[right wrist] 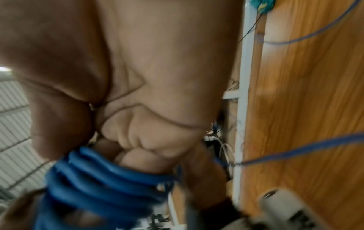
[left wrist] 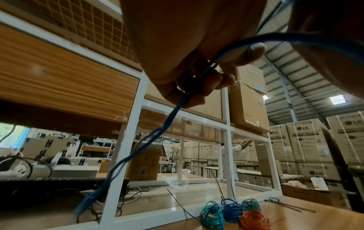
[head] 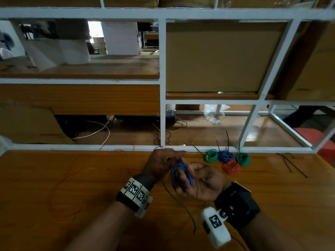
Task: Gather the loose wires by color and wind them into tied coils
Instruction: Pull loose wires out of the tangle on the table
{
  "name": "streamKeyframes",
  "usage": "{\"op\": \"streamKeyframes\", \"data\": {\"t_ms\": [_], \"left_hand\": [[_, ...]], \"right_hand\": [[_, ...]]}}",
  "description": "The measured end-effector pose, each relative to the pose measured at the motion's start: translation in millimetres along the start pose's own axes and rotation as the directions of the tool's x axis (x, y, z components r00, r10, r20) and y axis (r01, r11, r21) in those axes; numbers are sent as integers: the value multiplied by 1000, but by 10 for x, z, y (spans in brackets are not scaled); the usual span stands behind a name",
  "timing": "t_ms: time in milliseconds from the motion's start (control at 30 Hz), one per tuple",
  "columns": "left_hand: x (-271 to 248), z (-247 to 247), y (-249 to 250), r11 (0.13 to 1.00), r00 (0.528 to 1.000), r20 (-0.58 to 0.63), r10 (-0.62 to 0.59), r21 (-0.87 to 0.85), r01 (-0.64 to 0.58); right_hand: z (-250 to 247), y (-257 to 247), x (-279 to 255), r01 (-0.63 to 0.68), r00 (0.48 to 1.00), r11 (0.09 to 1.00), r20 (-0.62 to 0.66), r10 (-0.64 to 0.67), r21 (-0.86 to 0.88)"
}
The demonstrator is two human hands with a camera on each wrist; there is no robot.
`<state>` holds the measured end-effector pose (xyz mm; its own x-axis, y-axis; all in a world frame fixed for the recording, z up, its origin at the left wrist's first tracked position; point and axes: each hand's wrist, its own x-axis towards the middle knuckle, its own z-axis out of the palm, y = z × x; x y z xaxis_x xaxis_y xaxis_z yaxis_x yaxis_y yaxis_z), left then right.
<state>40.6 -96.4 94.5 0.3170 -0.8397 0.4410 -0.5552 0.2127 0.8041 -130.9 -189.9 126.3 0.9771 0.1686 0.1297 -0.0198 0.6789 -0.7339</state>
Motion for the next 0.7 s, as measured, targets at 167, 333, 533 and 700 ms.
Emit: {"op": "streamKeyframes", "data": {"t_ms": [167, 333, 533, 700], "left_hand": [[-122, 106, -47, 977, 990, -57, -131, 161, 139], [-220, 104, -144, 953, 996, -49, -73, 292, 84], [-241, 211, -113, 909, 999, 23, -26, 416, 14], [-246, 184, -86, 856, 993, 25, 116, 505, -113]], "right_hand": [[120, -193, 180, 347, 923, 904, -262, -282, 250], [-113, -228, 300, 575, 635, 815, -590, -499, -71], [-387, -18, 476, -69, 398, 494, -478, -783, -867], [-400, -8, 401, -532, 765, -118, -415, -493, -839]]}}
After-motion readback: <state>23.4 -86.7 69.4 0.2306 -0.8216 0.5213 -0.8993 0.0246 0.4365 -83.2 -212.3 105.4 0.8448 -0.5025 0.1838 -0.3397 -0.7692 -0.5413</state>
